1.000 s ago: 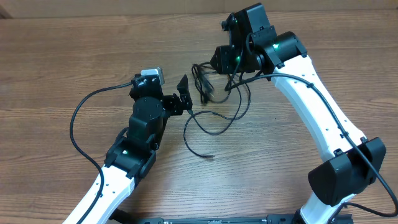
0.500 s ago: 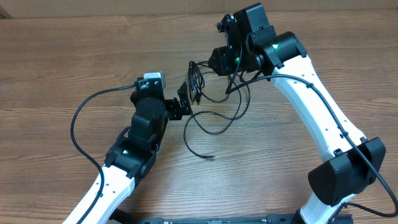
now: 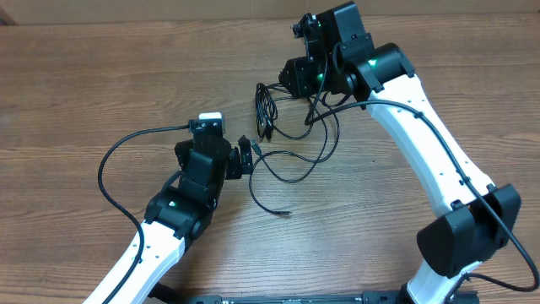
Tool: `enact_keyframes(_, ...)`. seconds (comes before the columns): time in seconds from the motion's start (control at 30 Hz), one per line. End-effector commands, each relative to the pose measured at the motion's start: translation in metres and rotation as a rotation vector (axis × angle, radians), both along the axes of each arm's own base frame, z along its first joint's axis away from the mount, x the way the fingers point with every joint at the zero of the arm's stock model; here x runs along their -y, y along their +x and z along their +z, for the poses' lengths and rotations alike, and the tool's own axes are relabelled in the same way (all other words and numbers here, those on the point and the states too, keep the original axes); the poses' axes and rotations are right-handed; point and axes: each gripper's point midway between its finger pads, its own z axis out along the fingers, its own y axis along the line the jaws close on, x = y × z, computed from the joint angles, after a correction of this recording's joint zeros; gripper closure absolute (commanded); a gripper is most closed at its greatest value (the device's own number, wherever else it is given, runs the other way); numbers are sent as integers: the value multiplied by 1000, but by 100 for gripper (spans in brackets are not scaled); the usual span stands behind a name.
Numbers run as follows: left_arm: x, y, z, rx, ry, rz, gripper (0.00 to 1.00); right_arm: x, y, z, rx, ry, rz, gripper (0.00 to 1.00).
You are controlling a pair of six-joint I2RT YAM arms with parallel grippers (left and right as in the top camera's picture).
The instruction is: Untangle cables
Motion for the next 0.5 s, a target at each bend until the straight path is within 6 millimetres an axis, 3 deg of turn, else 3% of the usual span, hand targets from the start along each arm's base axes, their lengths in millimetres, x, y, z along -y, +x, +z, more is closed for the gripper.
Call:
enact_keyframes(0.0,-11,2,2,9,51,41,0,-7,12,-21,-33,9,-14,54)
enact_keyframes(0.07,-11,2,1,8,51,41,0,-10,18,-30,-39,11,-16,55)
enact_keyframes(0.23,-11,2,1,8,51,40,0,-17,34,-54,-52,23,-40,67)
enact_keyframes(0.47,-10,2,1,7,49,38,0,-26,43,-77,-82,50,-38,68)
